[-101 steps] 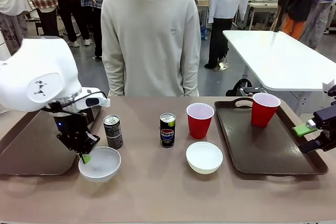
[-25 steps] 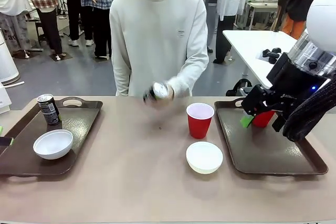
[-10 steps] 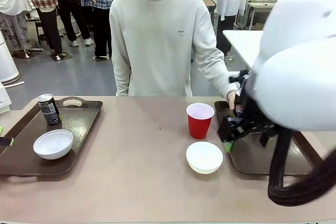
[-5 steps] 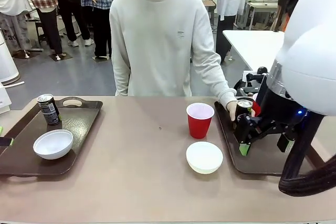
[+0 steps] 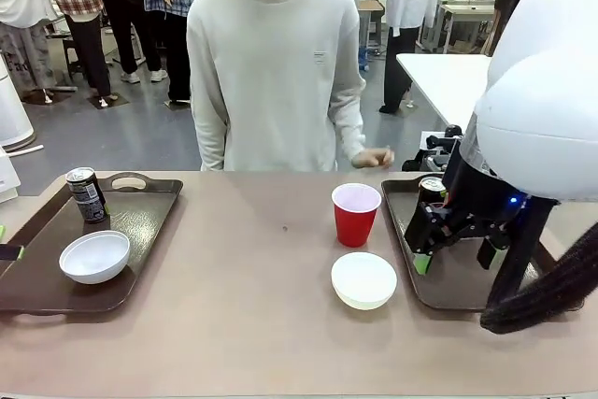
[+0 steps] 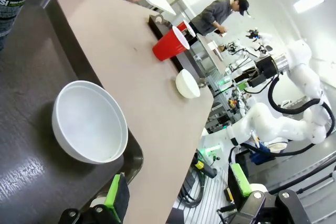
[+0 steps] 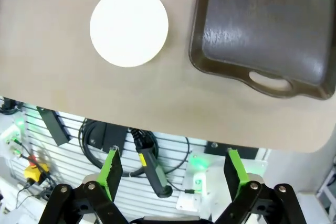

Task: Prepare tableware on both trays.
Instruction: Pick up a Picnic Bowl from the table and place it on a Handle tray.

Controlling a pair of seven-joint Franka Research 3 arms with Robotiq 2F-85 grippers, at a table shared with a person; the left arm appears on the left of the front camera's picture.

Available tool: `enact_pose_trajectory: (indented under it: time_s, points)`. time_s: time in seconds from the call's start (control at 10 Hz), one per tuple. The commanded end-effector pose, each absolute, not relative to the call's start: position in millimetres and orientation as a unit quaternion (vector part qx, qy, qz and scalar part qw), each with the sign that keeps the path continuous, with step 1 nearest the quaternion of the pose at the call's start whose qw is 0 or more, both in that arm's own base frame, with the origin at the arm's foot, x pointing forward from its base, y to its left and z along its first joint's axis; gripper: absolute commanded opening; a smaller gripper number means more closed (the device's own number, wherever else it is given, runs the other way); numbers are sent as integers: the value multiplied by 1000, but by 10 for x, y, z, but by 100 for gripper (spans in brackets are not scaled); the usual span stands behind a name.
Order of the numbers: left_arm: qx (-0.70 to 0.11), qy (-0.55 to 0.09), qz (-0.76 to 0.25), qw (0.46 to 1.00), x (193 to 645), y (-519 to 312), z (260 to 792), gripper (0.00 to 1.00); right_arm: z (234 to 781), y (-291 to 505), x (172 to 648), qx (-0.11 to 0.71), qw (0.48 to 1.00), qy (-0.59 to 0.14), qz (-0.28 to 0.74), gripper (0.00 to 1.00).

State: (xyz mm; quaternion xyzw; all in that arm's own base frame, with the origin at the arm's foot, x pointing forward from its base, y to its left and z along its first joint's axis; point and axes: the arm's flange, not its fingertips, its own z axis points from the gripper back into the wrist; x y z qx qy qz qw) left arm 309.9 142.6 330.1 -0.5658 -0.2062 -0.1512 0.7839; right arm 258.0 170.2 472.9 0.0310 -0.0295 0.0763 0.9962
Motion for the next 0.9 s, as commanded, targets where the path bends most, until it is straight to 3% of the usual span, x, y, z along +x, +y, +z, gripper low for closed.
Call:
enact_pose_trajectory:
  time_s: [0.0,0.6,0.8]
  points:
    - [-570,-212,-153,779,3079,1432,3311,100,4396,1668,2725,68,993,-37,91,100]
    - [-570,-212,-153,779,3079,1432,3311,100,3928,2033,3503,44,995,-32,87,100]
    - [-570,-212,-153,779,3079,1432,3311,100,3922,1950,3321,51,995,-25,82,100]
